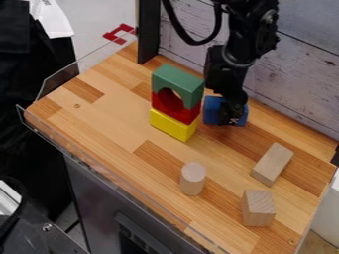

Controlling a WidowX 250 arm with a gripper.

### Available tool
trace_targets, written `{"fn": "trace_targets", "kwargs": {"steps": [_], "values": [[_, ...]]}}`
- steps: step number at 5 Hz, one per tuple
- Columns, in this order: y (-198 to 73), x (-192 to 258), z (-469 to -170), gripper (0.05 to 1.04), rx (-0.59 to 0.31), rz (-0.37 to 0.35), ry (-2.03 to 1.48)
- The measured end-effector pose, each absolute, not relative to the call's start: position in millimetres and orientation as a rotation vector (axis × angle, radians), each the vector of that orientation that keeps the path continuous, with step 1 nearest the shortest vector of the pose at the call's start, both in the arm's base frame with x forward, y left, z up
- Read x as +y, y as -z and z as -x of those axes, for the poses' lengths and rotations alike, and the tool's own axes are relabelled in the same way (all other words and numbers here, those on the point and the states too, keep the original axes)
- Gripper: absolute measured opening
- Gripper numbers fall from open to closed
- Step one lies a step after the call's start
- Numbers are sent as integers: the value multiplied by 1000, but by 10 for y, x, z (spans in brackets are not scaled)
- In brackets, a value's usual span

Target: Put the blue rectangular block on top of the green arch

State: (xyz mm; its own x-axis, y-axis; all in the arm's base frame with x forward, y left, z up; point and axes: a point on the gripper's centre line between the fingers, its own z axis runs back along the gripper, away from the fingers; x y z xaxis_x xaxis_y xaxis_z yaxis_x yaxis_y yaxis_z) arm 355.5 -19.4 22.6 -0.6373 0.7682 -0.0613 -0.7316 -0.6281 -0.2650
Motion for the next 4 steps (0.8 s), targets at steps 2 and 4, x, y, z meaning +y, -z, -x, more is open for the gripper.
{"fn": "trace_targets", "kwargs": {"steps": [2,4], "values": [[-157,-145,-3608,916,-244,208,-2237],[-157,-227,-3574,580,-211,180,-2089]]}}
